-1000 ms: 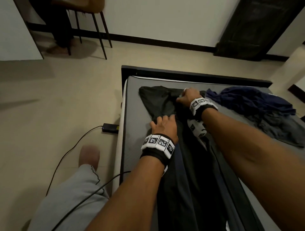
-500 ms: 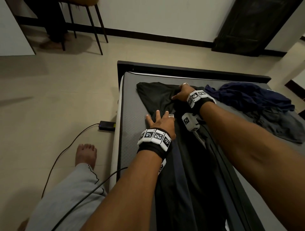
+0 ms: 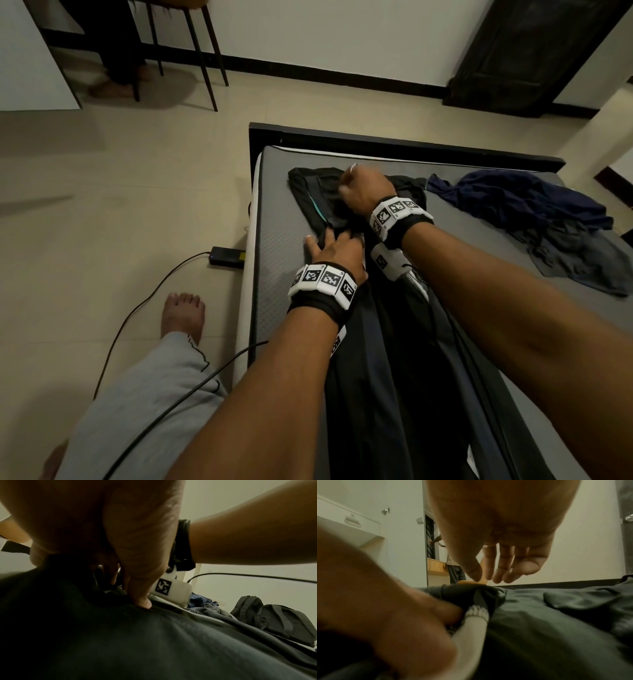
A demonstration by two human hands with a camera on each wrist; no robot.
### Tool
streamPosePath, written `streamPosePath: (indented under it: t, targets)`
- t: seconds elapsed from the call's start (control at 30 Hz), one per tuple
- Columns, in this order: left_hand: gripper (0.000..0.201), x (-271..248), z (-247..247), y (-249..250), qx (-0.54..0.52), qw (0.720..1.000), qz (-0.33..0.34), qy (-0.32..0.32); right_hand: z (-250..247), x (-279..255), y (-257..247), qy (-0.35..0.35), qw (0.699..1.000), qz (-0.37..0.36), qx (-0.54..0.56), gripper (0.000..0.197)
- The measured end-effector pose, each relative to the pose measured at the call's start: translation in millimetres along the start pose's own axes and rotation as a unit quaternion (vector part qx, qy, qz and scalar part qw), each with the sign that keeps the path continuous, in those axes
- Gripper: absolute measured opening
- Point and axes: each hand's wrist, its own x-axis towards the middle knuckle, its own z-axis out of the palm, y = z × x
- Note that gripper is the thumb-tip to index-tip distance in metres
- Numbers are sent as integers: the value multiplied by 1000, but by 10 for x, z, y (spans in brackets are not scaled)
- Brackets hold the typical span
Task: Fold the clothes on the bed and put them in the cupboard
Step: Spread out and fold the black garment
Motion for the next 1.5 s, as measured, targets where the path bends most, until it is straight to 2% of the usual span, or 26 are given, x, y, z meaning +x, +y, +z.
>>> streamPosePath:
  t: [0.07,0.17,0.27,0.3,0.37,0.47,0.67,0.77,0.9,1.03,1.1,1.17,1.23,1.3,1.37,1.5]
  targets:
    - [68,-3,-10,2,20,1000,-12,12,67,-33,72,-74,997,-15,5,21]
    - [82,-26,-16,18,59,993,-44,90,132,-122,65,-140,987,-73,-1,21]
    - [99,-34,-27,12,69,985,-55,145,124,-154,80,-119,988,-99,-6,26]
    - [104,-26,-31,0,65,987,-56,139,92,-179,92,-108,988,-110,-11,28]
    - [107,-12,-39,-30,53,993,-55,86,38,-273,123,-135,980,-140,-32,27]
    - [97,7,-21,-83,49,997,-61,16,-2,-525,204,-173,971,-154,-66,33]
    - [67,-139,-80,-81,89,995,-40,22,-139,-1319,344,-225,963,-117,-92,62]
    - [54,-301,-113,-39,124,992,-30,-3,-248,-1787,413,-237,961,-109,-89,61]
    - [55,-686,-67,73,172,985,-2,-23,-375,-2438,520,-263,956,-107,-69,63]
    - [35,-1239,-41,284,192,979,65,-25,-522,-3161,622,-262,958,-108,-37,62]
    - [29,-1499,-18,389,184,975,108,-62,-571,-3482,675,-252,961,-108,-27,63]
    - [32,-1745,59,487,167,965,145,-142,-623,-3772,727,-243,964,-109,-21,65]
    - [33,-1956,176,559,181,941,179,-220,-676,-4015,773,-241,965,-102,-17,65]
    - [37,-2133,300,614,218,917,206,-262,-737,-4234,817,-240,967,-87,-4,63]
    - [48,-2271,382,657,258,902,226,-262,-785,-4437,862,-230,970,-72,11,61]
    - [64,-2467,386,752,304,886,260,-236,-855,-4804,940,-128,991,-29,15,61]
